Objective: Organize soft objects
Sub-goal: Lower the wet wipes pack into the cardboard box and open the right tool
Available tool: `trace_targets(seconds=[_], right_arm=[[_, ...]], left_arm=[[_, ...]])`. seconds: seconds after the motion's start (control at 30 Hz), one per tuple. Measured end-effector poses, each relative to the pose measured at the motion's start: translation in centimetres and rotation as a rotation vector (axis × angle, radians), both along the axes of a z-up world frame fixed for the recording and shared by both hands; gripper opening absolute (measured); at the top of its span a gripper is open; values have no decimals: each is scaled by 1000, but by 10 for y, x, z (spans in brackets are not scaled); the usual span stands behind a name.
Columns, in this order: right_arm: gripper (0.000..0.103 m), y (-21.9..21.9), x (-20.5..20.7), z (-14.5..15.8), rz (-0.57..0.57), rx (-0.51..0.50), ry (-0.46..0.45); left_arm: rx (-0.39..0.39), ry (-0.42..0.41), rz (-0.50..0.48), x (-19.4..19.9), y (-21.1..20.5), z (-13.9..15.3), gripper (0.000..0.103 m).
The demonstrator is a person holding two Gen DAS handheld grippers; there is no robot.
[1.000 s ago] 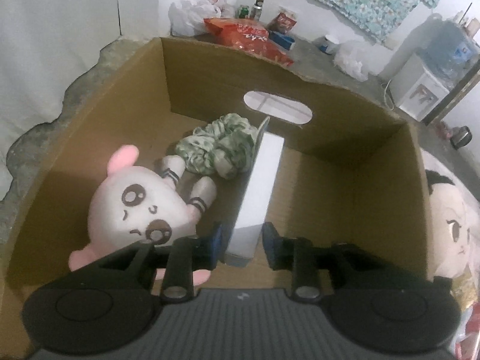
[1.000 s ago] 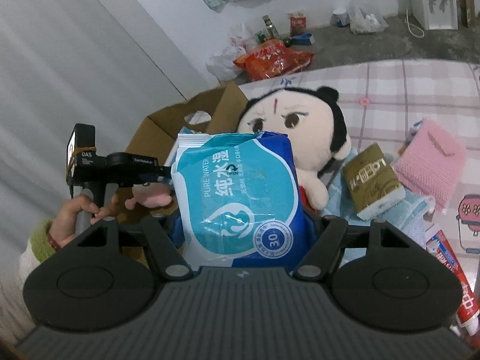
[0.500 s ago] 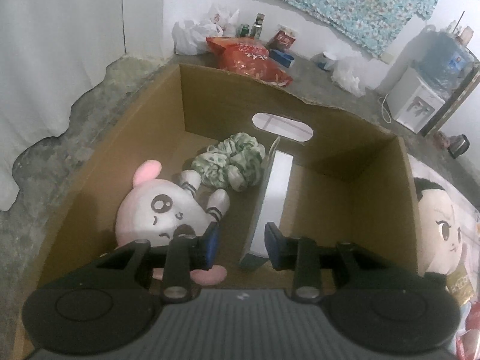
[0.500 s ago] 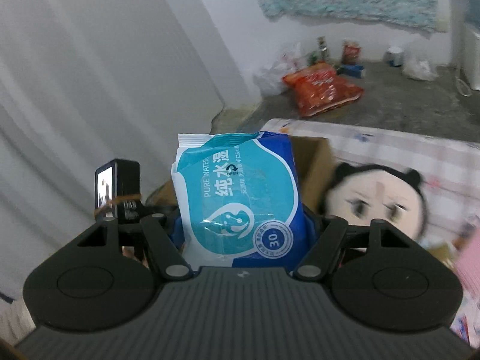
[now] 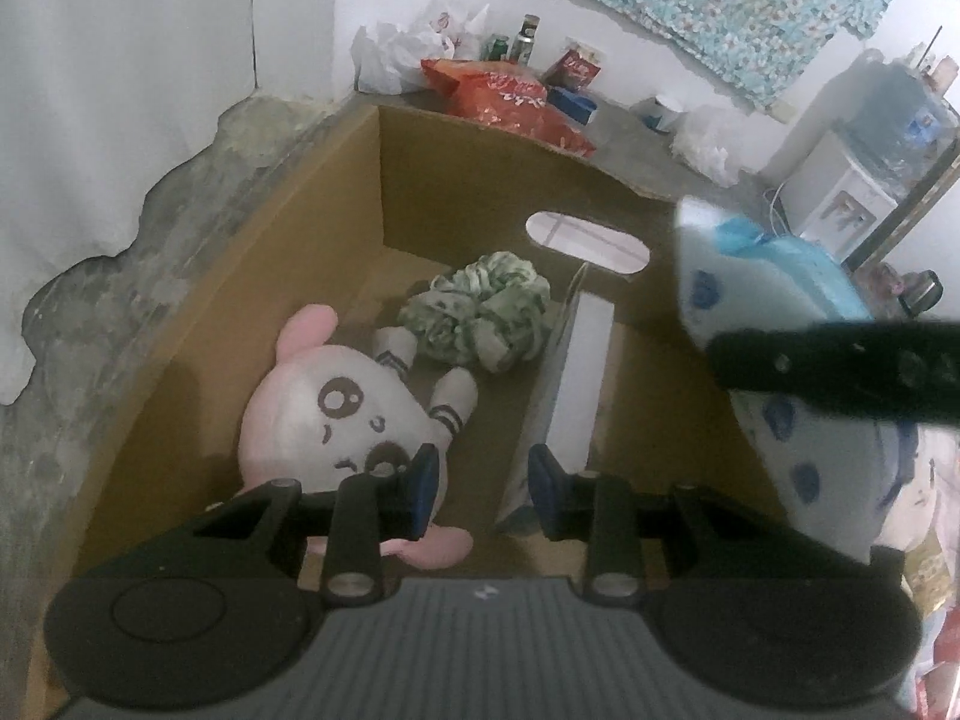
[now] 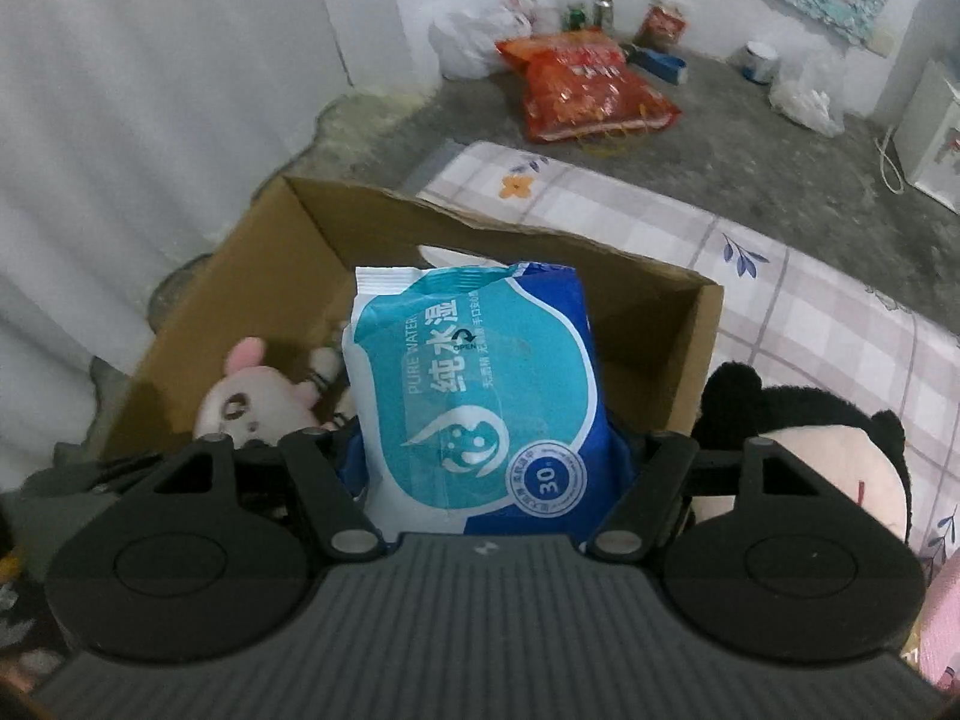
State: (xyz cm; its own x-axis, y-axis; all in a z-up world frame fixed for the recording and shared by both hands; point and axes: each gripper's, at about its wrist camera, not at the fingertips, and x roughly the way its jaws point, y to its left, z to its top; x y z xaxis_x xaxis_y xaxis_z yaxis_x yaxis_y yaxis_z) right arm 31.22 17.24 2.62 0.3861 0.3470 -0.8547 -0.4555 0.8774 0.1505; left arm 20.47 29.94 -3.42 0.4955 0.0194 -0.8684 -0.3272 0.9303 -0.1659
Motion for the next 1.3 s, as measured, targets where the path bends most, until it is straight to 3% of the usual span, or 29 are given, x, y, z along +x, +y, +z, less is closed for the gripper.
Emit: trace_targets(seconds=[0.2,0.33,0.53,0.7,0.77,0.8,0.83,0.87,1.0,1.2,1.3], right_arm=[[75,8,9,-1,-30,-59,-66],[75,-4,4,14,-24,-36,-123],[75,-49,-18,43,-56,78,-163],[75,-98,-50,58,-89,177,-186],[75,-116,-64,59,-101,207,-185],[75,-124,-71,59,-105,220,-184],[75,-133,-78,58,-109,231,-182],[75,-139,-83,58,-111,239,-181],[74,-159,-99,56,-118,264,-184],[74,-175,-109,58,-129,279,-191],[74,-171,-109,57,-127,277,-184]], left_arm=[[1,2,-3,0,0,0,33],[1,-7,-11,-1,-1,1,35],[-1,-20,-33,2,-10,7,50],[25,7,-49,13,-22,3,51],[40,20,-63,18,-27,-2,47],[50,32,-72,20,-30,-4,41],[54,43,-79,23,-31,-8,28],[50,53,-83,25,-31,-10,24],[35,35,-89,28,-31,-10,20],[-68,-36,-96,31,-28,-1,21],[-106,23,-63,37,-17,-12,21]])
